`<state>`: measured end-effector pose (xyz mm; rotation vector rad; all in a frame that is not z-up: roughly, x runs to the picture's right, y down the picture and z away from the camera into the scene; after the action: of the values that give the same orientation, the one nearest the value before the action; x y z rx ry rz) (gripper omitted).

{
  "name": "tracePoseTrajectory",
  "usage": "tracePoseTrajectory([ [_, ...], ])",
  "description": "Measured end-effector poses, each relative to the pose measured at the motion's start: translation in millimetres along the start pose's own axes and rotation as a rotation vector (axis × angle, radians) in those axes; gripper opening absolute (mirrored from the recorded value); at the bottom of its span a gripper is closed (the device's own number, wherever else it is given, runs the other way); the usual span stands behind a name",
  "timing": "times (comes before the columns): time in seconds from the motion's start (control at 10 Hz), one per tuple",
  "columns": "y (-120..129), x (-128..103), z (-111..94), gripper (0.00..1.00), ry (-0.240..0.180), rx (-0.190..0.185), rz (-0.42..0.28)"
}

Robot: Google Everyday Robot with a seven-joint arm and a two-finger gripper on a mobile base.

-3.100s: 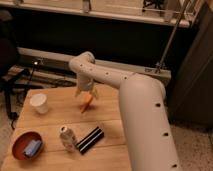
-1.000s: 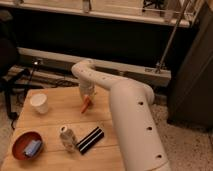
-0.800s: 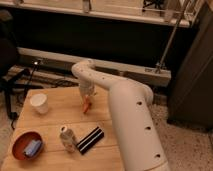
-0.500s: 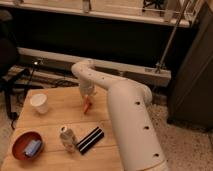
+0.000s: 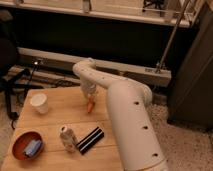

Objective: Drag the pepper across the table

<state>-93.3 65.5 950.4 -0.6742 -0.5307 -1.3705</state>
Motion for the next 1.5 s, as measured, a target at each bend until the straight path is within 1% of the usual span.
tracePoseTrajectory([
  [0.3, 26, 0, 4, 0.00, -0.004, -0.028, 0.032],
  [0.5, 42, 0, 7, 0.00, -0.009, -0.036, 0.061],
  [1.0, 86, -8, 19, 0.00, -0.039, -0.033, 0.153],
  [1.3, 110, -15, 26, 0.00, -0.053, -0.036, 0.192],
  [1.5, 123, -15, 24, 0.00, -0.049, -0.030, 0.216],
])
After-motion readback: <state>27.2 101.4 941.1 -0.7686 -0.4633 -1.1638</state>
